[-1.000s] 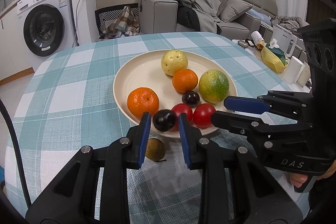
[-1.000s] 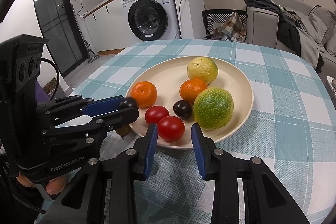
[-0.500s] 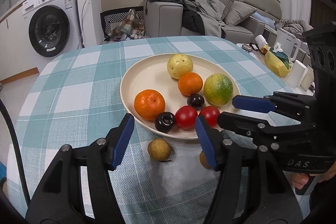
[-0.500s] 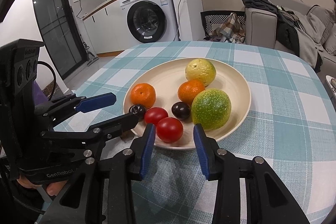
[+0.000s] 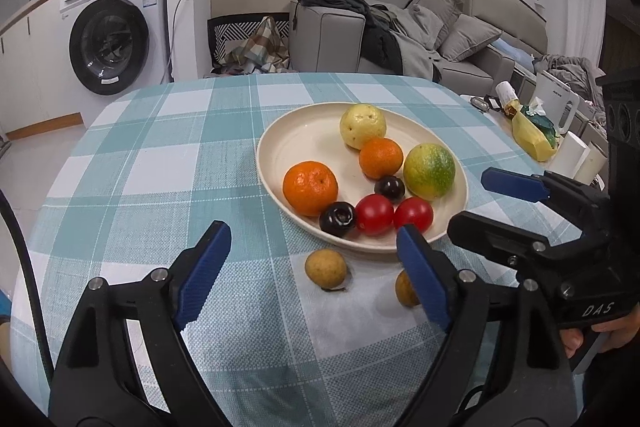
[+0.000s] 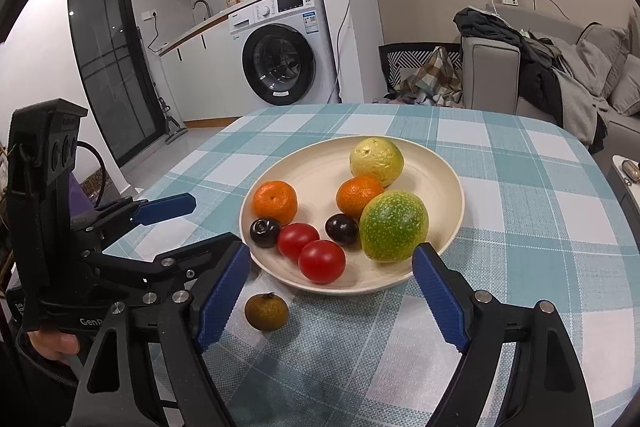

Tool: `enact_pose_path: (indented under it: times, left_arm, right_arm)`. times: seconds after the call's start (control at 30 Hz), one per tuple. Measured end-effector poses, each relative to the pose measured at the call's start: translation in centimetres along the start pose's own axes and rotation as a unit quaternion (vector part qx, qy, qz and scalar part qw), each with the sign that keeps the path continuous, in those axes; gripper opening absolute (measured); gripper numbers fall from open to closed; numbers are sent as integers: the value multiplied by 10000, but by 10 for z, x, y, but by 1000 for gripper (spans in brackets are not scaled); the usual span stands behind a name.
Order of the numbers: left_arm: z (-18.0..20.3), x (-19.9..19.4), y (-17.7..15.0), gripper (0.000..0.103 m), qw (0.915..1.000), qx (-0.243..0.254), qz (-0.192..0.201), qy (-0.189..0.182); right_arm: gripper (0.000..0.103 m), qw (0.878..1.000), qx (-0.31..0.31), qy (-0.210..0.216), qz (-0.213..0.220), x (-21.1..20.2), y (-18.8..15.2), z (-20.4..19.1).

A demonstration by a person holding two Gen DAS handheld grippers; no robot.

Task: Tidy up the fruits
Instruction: 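Open both tools on the plate and withdraw them toward the brown fruits, then grasp a small brown fruit with the left tool while the right tool grasps another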

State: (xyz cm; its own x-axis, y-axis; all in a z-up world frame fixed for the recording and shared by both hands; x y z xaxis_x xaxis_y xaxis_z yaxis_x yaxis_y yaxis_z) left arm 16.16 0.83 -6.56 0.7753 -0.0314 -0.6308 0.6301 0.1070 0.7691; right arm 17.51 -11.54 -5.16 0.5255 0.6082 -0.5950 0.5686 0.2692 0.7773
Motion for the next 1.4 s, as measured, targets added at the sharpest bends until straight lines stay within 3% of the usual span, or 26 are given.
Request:
enact_pose_path:
  times: [0.13, 0.23, 0.3, 0.7, 0.8, 1.13, 1.4]
  left_arm:
    - [-4, -3, -3, 90, 10000, -45, -12, 56]
    - [-8, -9, -3, 102, 9998, -88, 77, 137]
    - [-9, -12, -2, 102, 9996, -108, 195, 152]
    - [-16, -13, -8, 102, 9994, -261, 73, 222]
    - [-16, -12, -7, 102, 9992, -258, 55, 287]
    - [-19, -8, -10, 102, 9990, -257, -73, 361]
    - [-22, -7, -11, 102, 9985, -369, -132, 370]
  right_arm:
    - [87, 10000, -8, 24, -10, -1, -1, -1]
    - [98, 10000, 19, 41, -9, -2, -2, 0]
    - [103, 10000, 45, -10, 4, -2, -2, 2]
    - [103, 9999, 63, -30, -87, -4, -7, 2]
    - [103, 9994, 139, 42, -298, 2, -11, 4]
    - [103, 9992, 168, 250, -252, -4, -14, 1]
    - [102, 9968, 51, 489, -630, 5, -24, -11]
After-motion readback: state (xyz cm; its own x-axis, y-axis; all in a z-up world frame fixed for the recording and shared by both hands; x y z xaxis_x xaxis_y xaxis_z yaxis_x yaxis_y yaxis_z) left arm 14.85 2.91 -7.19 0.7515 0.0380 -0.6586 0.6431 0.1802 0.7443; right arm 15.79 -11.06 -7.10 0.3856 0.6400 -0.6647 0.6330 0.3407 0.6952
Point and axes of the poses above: each gripper's, at about its wrist camera, not at the fingertips, and x roughly the way its jaws point, z to its right, y to its top, the point moved 8 cm from there along x, roughly the way its jaws point
